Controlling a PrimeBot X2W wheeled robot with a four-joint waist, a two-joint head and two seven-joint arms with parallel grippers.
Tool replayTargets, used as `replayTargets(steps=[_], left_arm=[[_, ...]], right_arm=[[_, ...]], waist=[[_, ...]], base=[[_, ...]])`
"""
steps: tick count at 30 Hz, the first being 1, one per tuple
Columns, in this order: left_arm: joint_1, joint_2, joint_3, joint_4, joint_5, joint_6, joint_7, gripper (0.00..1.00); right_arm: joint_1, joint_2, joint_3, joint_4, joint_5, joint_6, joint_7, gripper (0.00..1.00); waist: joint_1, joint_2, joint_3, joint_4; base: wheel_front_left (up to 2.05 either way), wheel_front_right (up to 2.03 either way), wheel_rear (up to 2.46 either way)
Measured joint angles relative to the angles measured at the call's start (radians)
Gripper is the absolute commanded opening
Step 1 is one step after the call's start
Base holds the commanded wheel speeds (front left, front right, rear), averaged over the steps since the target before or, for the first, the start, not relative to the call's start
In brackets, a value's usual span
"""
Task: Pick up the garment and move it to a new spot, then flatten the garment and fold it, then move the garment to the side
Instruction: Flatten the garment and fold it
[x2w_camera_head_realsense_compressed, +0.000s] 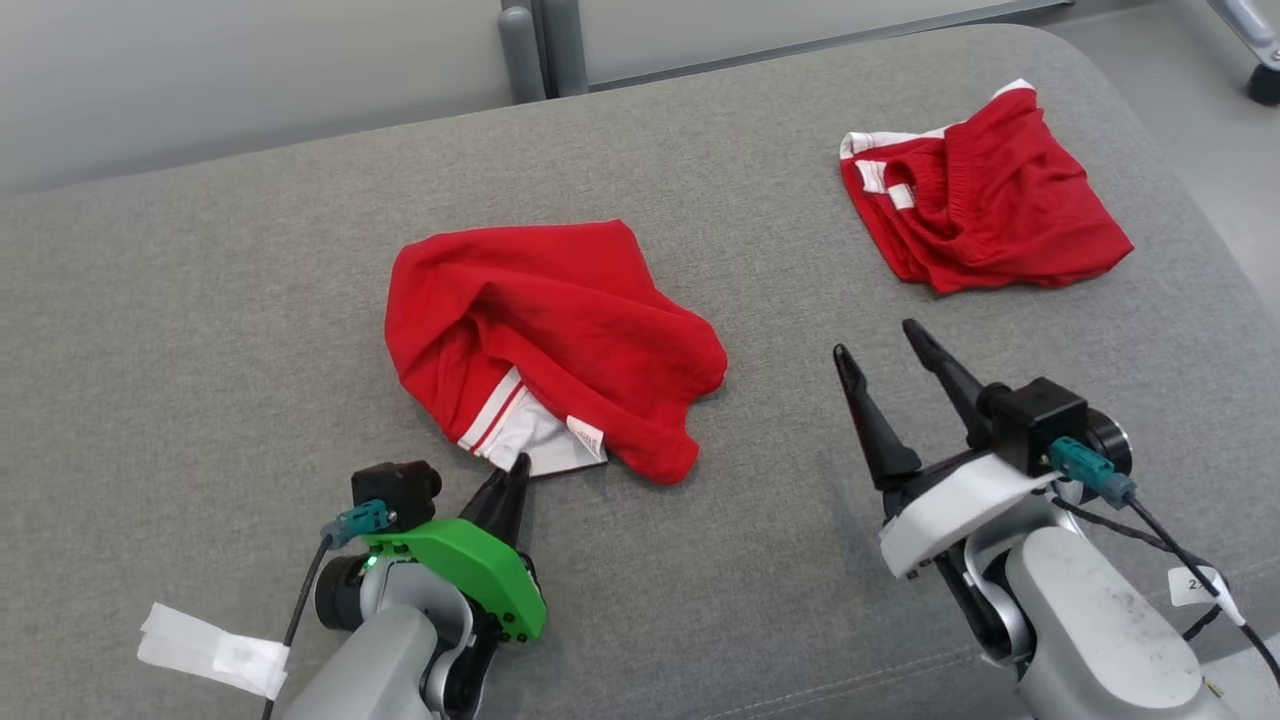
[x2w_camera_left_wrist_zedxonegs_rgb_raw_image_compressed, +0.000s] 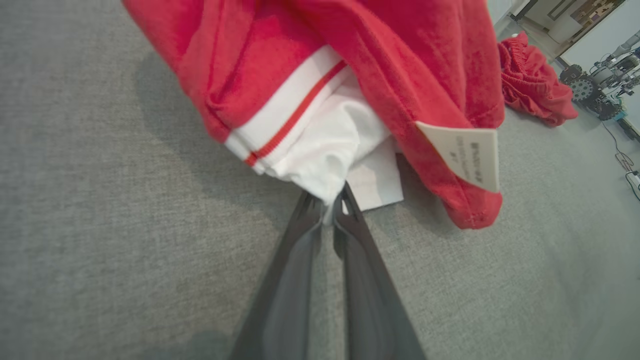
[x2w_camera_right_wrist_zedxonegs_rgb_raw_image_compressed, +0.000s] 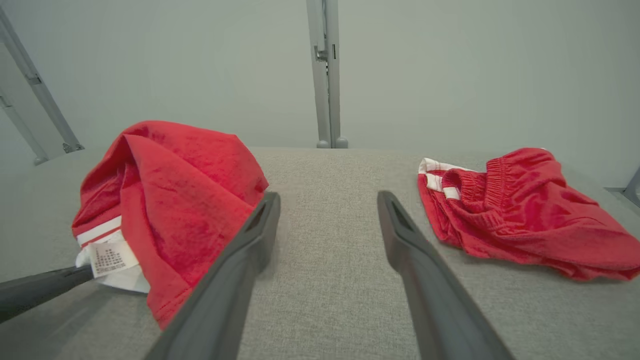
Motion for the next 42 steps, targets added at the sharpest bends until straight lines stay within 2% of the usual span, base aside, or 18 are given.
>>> replayTargets(steps=[9,16,27,42], left_arm=[[-0.006,0.000,0.073,-0.081,0.040,0.031,-0.005,0.00],[-0.007,0.000,0.083,-0.170,0.054,0.031,-0.005,0.00],[0.015,0.001,0.050,-0.249,0.088,0.030,-0.006,0.00],[0.035,0.002,0.040,-0.288,0.098,0.032,-0.006,0.00]], right_arm=[[0.020,0.014,0.097,0.075,-0.001,0.076,0.024,1.00],[0.049,0.054,0.175,0.143,-0.002,0.108,0.044,1.00],[0.044,0.068,0.204,0.277,0.000,0.117,0.049,1.00],[-0.053,0.087,0.207,0.376,-0.005,0.120,0.030,1.00]], waist=[[0.0000,0.0000,-0.001,0.076],[0.0000,0.0000,-0.005,0.133],[0.0000,0.0000,-0.002,0.175],[0.0000,0.0000,0.018,0.227]], base=[[0.00,0.00,0.00],[0.00,0.00,0.00],[0.00,0.00,0.00],[0.00,0.00,0.00]])
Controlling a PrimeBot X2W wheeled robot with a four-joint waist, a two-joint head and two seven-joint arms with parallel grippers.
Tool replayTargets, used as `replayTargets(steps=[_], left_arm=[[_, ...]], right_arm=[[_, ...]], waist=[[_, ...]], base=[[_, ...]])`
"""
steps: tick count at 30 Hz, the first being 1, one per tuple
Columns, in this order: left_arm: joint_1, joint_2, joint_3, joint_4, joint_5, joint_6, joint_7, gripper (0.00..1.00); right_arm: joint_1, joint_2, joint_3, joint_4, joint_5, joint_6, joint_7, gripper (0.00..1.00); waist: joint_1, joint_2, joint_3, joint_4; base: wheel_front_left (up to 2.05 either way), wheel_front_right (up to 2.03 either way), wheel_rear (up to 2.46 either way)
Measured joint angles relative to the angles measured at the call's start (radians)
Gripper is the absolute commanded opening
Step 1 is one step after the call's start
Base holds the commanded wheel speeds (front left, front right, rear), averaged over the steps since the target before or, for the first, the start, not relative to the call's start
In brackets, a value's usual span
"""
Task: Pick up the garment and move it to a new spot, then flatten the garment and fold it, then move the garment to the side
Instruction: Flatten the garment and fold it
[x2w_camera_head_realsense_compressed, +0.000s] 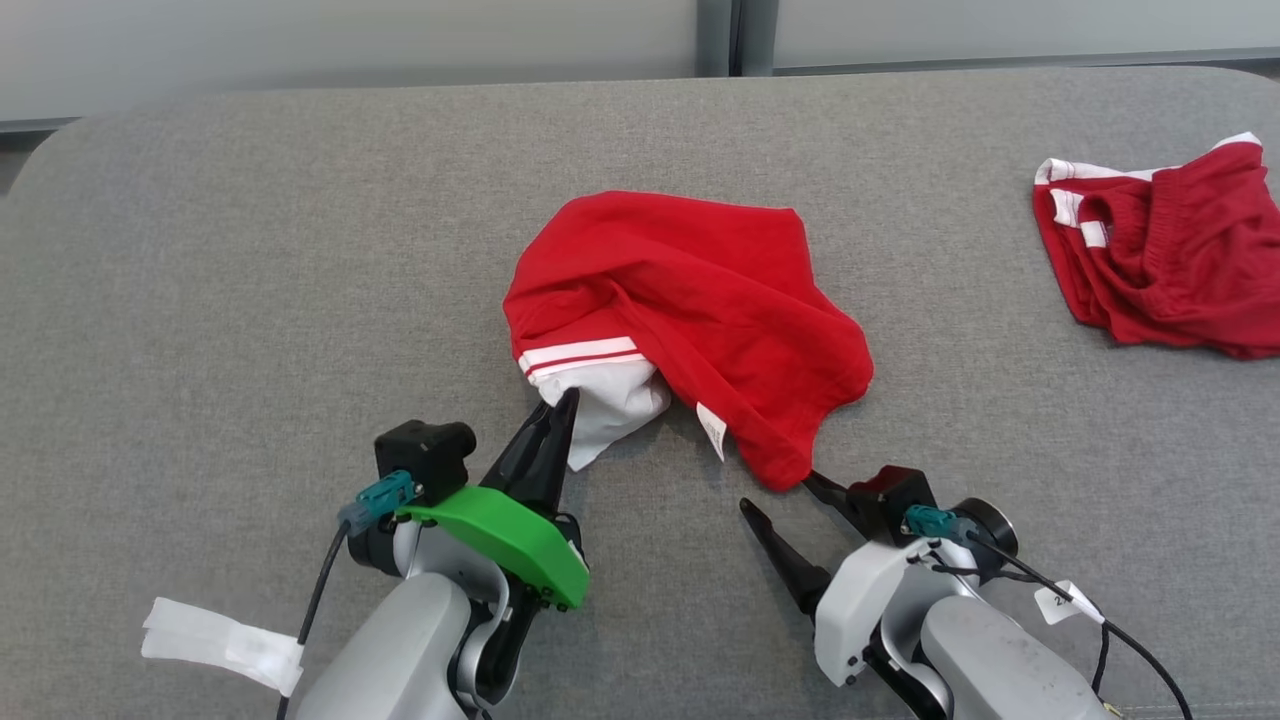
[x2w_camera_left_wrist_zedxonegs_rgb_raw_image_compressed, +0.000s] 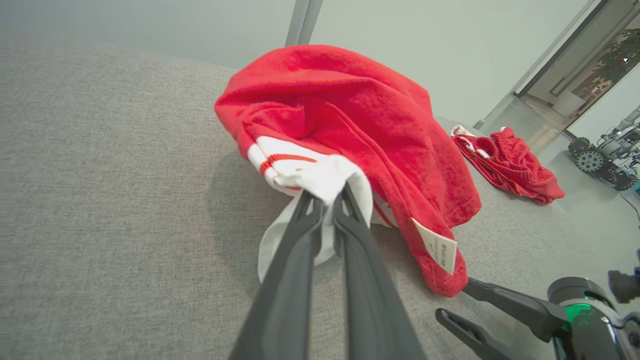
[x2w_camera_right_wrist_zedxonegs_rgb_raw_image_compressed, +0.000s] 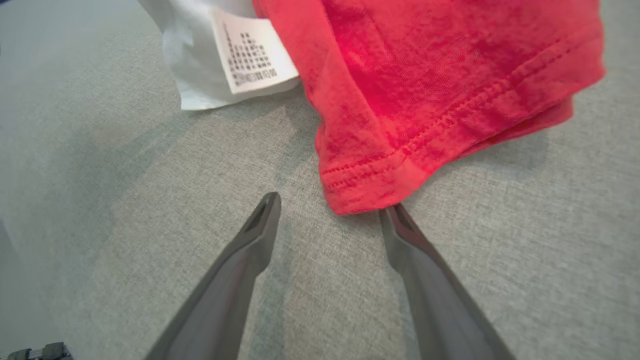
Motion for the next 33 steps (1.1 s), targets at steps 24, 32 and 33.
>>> replayTargets(steps=[24,32,33], left_arm=[[0.010,0.043,0.142,-0.094,0.089,0.052,-0.002,0.00],[-0.033,0.147,0.237,-0.193,0.199,0.073,-0.003,0.00],[-0.041,0.156,0.248,-0.213,0.209,0.075,-0.003,0.00]], right_arm=[[-0.133,0.017,-0.117,-0.129,0.033,0.007,-0.027,0.00],[-0.202,-0.063,-0.274,-0.388,0.031,0.006,-0.033,0.00],[-0.203,-0.073,-0.287,-0.413,0.028,0.006,-0.034,0.00]], waist=[[0.0000,0.0000,0.015,-0.016],[0.0000,0.0000,-0.013,-0.064],[0.0000,0.0000,-0.018,-0.070]], base=[[0.00,0.00,0.00],[0.00,0.00,0.00],[0.00,0.00,0.00]])
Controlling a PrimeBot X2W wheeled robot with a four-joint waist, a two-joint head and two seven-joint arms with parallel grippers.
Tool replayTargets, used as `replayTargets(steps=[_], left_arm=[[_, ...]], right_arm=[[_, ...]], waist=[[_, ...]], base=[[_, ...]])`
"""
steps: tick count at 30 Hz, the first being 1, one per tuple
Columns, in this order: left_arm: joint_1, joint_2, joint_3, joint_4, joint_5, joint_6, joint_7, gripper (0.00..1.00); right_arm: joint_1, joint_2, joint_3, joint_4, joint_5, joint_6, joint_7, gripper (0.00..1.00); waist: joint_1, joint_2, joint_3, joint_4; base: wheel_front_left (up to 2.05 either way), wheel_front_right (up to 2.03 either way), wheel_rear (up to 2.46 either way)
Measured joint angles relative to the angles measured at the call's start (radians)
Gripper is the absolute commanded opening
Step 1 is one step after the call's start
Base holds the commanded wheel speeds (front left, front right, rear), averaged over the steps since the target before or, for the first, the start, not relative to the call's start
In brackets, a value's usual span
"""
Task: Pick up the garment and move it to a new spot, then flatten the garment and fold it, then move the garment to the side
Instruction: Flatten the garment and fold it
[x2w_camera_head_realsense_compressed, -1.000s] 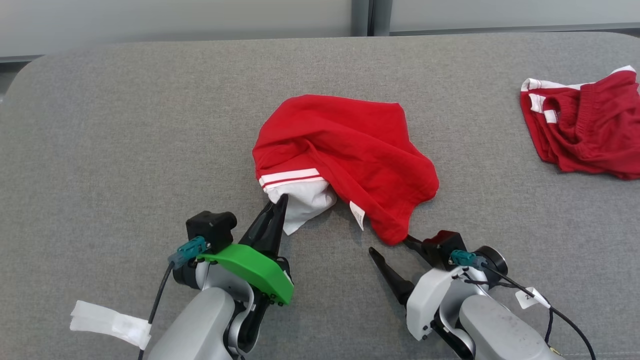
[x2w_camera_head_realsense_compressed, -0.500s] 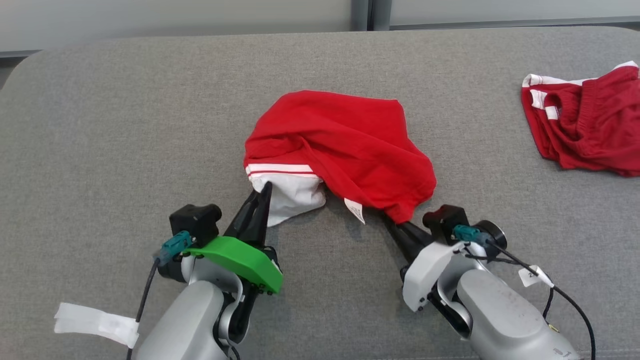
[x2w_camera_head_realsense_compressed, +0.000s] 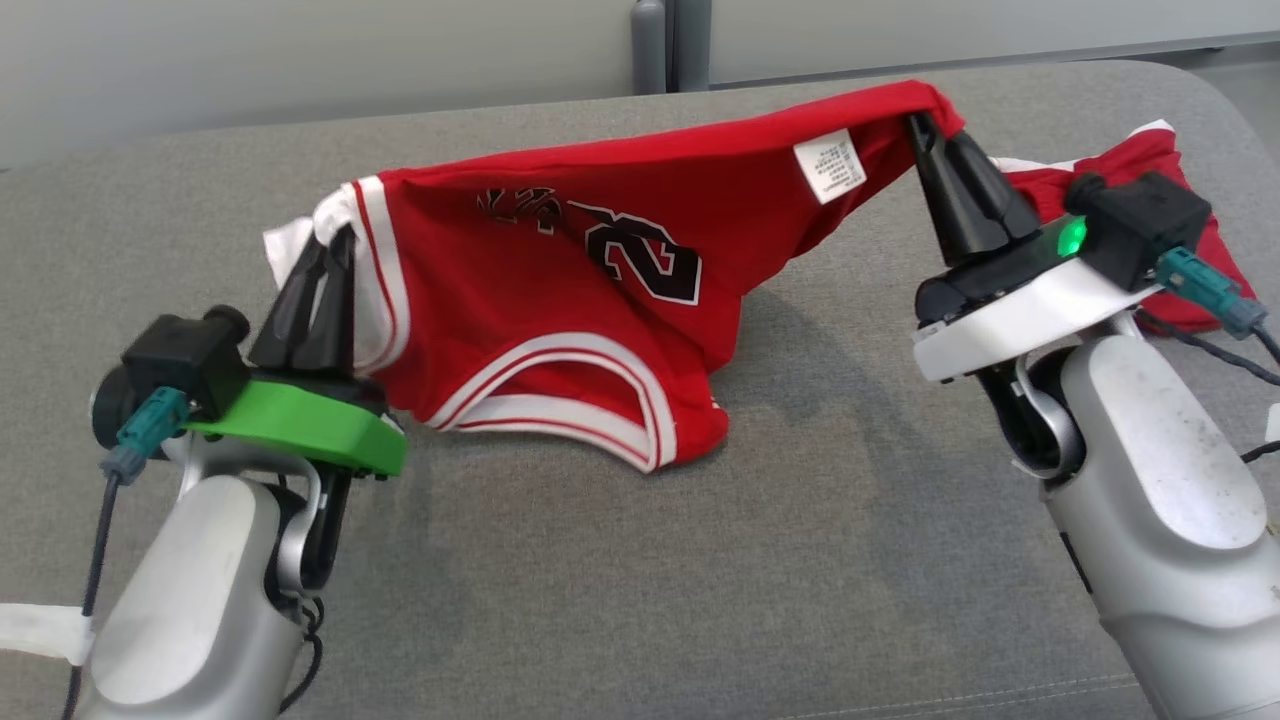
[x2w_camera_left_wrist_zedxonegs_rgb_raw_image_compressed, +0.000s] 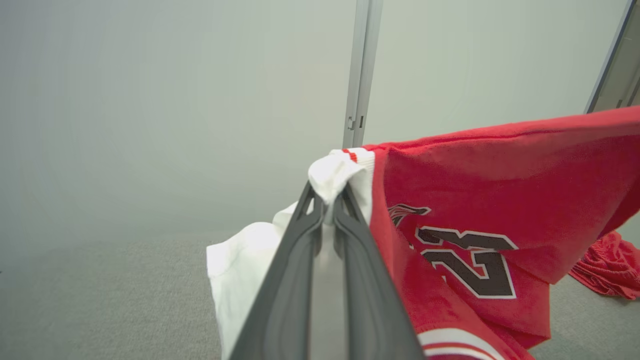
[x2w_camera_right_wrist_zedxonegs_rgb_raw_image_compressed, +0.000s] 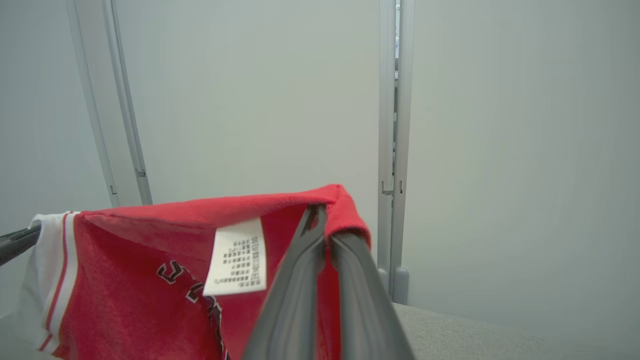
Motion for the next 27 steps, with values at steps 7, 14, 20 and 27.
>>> replayTargets(steps=[7,14,20,27], left_arm=[[-0.051,0.060,0.085,-0.178,0.092,0.005,0.000,0.00],[-0.072,0.101,0.146,-0.380,0.122,0.012,-0.006,0.00],[-0.066,0.135,0.133,-0.393,0.123,0.012,-0.005,0.00],[-0.038,0.128,0.153,-0.456,0.121,0.018,-0.005,0.00]], right_arm=[[0.000,-0.049,-0.064,-0.157,-0.017,0.001,0.000,0.00],[0.008,-0.089,-0.140,-0.332,-0.023,0.001,-0.001,0.00],[0.092,-0.120,-0.129,-0.350,-0.024,0.001,-0.001,0.00],[0.109,-0.109,-0.132,-0.435,-0.020,0.001,-0.002,0.00]], waist=[[0.0000,0.0000,-0.045,-0.039],[0.0000,0.0000,-0.094,-0.073],[0.0000,0.0000,-0.118,-0.090],[0.0000,0.0000,-0.121,-0.087]], base=[[0.00,0.00,0.00],[0.00,0.00,0.00],[0.00,0.00,0.00],[0.00,0.00,0.00]])
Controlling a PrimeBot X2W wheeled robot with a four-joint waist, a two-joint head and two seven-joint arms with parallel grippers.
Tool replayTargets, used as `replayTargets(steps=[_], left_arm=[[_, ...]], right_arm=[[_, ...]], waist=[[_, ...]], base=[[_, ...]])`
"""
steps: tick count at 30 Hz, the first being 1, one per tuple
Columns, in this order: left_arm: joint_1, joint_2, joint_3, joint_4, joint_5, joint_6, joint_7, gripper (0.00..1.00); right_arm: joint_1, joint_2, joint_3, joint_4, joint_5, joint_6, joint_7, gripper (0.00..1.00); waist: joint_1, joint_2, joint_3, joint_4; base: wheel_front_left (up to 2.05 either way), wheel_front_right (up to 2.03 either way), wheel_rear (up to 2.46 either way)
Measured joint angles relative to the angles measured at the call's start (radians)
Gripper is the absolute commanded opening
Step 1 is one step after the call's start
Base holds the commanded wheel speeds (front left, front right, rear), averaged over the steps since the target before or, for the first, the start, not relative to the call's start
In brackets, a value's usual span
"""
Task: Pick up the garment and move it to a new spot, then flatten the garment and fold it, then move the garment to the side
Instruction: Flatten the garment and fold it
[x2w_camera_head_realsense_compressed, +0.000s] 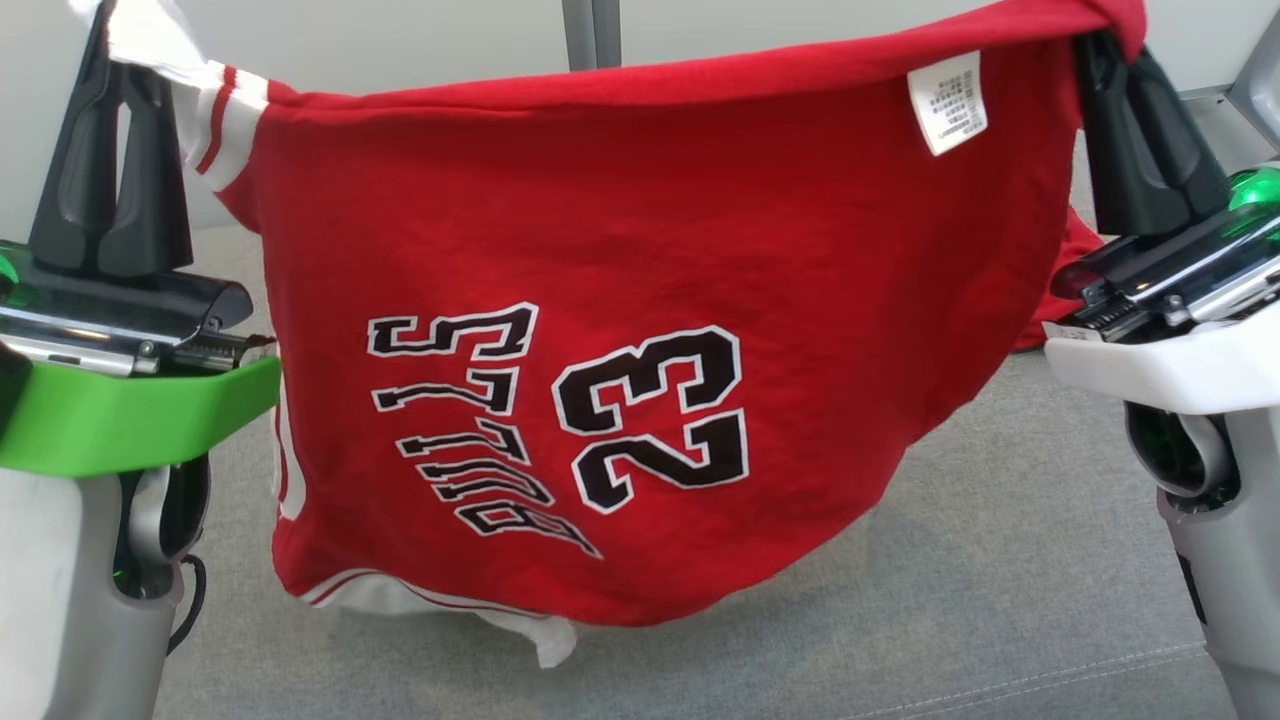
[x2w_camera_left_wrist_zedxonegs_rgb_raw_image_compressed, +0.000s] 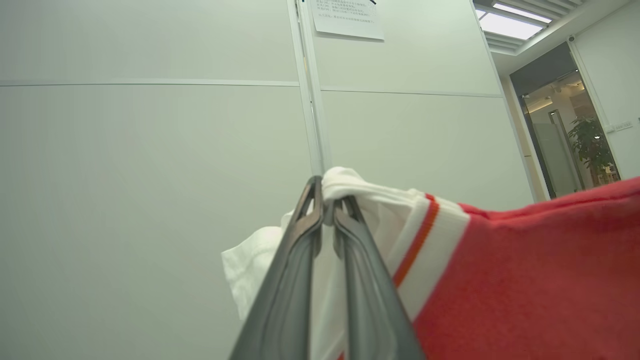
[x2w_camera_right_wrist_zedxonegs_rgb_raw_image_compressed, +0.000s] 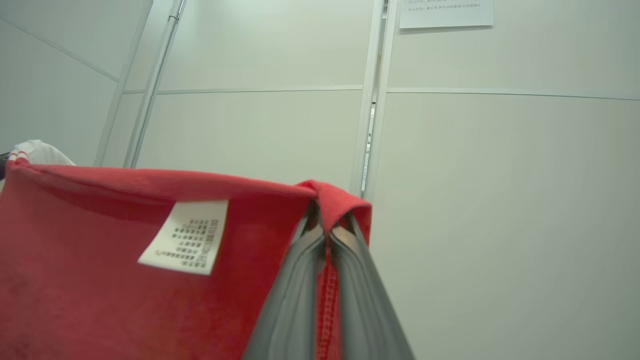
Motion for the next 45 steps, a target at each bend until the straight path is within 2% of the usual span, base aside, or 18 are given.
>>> replayTargets(steps=[11,15,17,19,23,27,30,33,35,37,39,43,45], left_arm=[[0.051,0.004,0.090,-0.169,0.003,0.012,-0.001,0.00],[0.060,0.010,0.100,-0.191,0.007,0.012,0.011,0.00],[0.080,0.013,0.101,-0.183,0.007,0.013,0.050,0.00],[0.100,0.014,0.092,-0.158,-0.012,0.013,0.095,0.00],[0.109,0.017,0.051,-0.026,-0.069,0.012,0.199,0.00],[0.036,0.042,-0.014,0.165,-0.065,0.001,0.308,0.00],[-0.130,0.048,-0.006,0.267,-0.012,0.002,0.339,0.00],[-0.360,0.036,0.059,0.227,0.032,0.003,0.291,0.00],[-0.468,0.032,0.064,0.191,0.050,0.004,0.270,0.00],[-0.472,0.031,0.047,0.177,0.064,0.004,0.269,0.00],[-0.408,0.026,0.018,0.195,0.064,0.004,0.284,0.00],[-0.142,-0.013,-0.039,0.258,0.035,0.004,0.341,0.00],[0.004,-0.051,-0.049,0.304,0.008,0.010,0.368,0.00]], right_arm=[[0.037,-0.002,-0.050,-0.149,-0.005,-0.002,0.000,0.00],[0.060,-0.004,-0.050,-0.154,-0.004,-0.002,0.000,0.00],[0.081,-0.002,-0.035,-0.138,0.014,-0.001,0.003,0.00],[0.094,0.013,0.003,-0.100,0.060,-0.001,0.029,0.00],[0.072,0.016,0.105,0.072,0.119,0.003,0.128,0.00],[-0.101,0.006,0.158,0.249,0.108,0.009,0.229,0.00],[-0.333,0.017,0.118,0.324,0.042,0.009,0.236,0.00],[-0.550,0.065,0.016,0.304,0.023,-0.026,0.164,0.00],[-0.603,0.068,-0.005,0.311,0.024,-0.029,0.132,0.00],[-0.572,0.059,0.003,0.366,0.032,-0.026,0.129,0.00],[-0.489,0.055,0.034,0.439,0.052,-0.017,0.143,0.00],[-0.274,0.055,0.105,0.573,0.086,-0.005,0.187,0.00],[-0.186,0.057,0.138,0.630,0.098,0.000,0.203,0.00]], waist=[[0.0000,0.0000,-0.015,0.002],[0.0000,0.0000,-0.018,0.003],[0.0000,0.0000,-0.018,0.003],[0.0000,0.0000,-0.012,0.003],[0.0000,0.0000,0.010,0.003],[0.0000,0.0000,0.041,0.009],[0.0001,0.0000,0.063,0.021],[0.0000,0.0000,0.077,0.039],[0.0000,0.0000,0.085,0.051],[0.0000,0.0000,0.092,0.063],[0.0000,0.0000,0.103,0.070],[0.0000,0.0000,0.127,0.077],[0.0000,0.0000,0.142,0.078]], base=[[0.00,0.00,0.00],[0.00,0.00,0.00],[0.00,0.00,0.00],[0.00,0.00,0.00],[0.00,0.00,0.00],[0.00,0.00,0.00],[0.00,0.00,0.00],[0.00,0.00,0.00],[0.00,0.00,0.00],[0.00,0.00,0.00],[0.00,0.00,0.00],[0.00,0.00,0.00],[0.00,0.00,0.00]])
